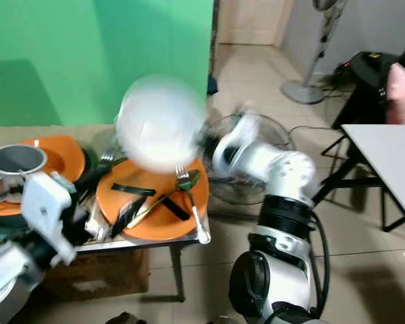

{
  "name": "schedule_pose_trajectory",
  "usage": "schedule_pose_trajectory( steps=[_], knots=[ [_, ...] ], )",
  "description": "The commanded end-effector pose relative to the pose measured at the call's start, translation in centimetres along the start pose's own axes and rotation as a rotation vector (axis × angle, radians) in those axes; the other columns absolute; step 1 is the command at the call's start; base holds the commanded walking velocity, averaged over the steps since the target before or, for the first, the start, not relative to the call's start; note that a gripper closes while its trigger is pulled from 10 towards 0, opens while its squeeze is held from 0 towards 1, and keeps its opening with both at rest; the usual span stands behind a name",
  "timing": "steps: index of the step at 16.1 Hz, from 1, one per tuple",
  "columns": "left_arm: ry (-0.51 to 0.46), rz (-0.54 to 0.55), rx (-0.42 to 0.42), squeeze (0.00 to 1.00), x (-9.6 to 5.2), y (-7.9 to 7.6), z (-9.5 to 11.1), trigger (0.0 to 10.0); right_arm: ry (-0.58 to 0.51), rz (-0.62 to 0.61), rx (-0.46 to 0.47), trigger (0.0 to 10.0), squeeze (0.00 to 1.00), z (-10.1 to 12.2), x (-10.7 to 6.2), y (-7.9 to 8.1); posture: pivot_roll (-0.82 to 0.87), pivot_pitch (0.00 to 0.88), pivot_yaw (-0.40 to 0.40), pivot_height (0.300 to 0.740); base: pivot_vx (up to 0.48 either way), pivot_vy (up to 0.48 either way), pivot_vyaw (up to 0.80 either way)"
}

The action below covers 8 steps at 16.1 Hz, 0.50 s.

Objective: Setting the table

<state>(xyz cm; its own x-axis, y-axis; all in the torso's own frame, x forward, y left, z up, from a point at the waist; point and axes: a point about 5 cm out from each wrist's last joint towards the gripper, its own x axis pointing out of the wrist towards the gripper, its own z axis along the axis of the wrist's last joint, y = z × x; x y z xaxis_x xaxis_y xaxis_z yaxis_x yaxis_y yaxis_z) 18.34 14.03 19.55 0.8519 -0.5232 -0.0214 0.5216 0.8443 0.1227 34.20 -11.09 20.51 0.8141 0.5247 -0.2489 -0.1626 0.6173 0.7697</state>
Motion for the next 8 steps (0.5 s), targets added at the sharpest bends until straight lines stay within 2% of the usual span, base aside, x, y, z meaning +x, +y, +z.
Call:
schedule_pose_trajectory(
  steps=[1, 2, 3, 4, 5, 6, 7, 8],
  knots=[
    [-0.019, 0.031, 0.016, 0.00, 0.4, 0.0, 0.2, 10.0, -0.110, 0.073, -0.052, 0.0, 0.00, 1.7, -1.2, 1.2, 0.00, 0.000, -0.005, 0.740, 0.000, 0.000, 0.00],
    [-0.044, 0.072, 0.016, 0.00, 1.3, 0.0, 0.2, 10.0, -0.195, 0.093, -0.099, 0.0, 0.00, 2.7, -3.0, 1.1, -0.02, 0.000, 0.021, 0.740, 0.000, 0.000, 0.00],
    [-0.047, 0.078, 0.021, 0.00, 1.6, 0.1, 0.2, 10.0, -0.219, 0.092, -0.111, 0.0, 0.00, 2.9, -3.5, 1.0, -0.02, 0.000, 0.024, 0.740, 0.000, 0.000, 0.00],
    [-0.051, 0.113, 0.044, 0.00, 2.4, 0.3, 0.2, 10.0, -0.256, 0.060, -0.214, 0.5, 0.00, 2.9, -5.0, 0.6, -0.04, 0.000, 0.038, 0.740, 0.000, 0.000, 0.00],
    [-0.061, 0.148, 0.041, 0.00, 2.7, 0.6, 0.3, 10.0, -0.260, 0.019, -0.281, 10.0, 0.00, 2.7, -5.9, 0.0, -0.05, 0.000, 0.048, 0.740, 0.000, 0.000, 0.00],
    [-0.056, 0.174, 0.038, 0.00, 2.8, 0.8, 0.1, 10.0, -0.273, -0.013, -0.338, 10.0, 0.00, 2.5, -6.6, -0.5, -0.06, 0.000, 0.051, 0.740, 0.000, 0.000, 0.00],
    [-0.020, 0.243, 0.042, 0.00, 2.9, 1.1, -0.6, 10.0, -0.311, -0.055, -0.463, 10.0, 0.00, 1.4, -8.1, -1.4, -0.07, 0.000, 0.055, 0.740, 0.000, 0.000, 0.00],
    [-0.014, 0.252, 0.042, 0.00, 2.9, 1.1, -0.7, 10.0, -0.306, -0.068, -0.473, 10.0, 0.00, 1.2, -8.2, -1.6, -0.07, 0.000, 0.055, 0.740, 0.000, 0.000, 0.00]
  ],
)
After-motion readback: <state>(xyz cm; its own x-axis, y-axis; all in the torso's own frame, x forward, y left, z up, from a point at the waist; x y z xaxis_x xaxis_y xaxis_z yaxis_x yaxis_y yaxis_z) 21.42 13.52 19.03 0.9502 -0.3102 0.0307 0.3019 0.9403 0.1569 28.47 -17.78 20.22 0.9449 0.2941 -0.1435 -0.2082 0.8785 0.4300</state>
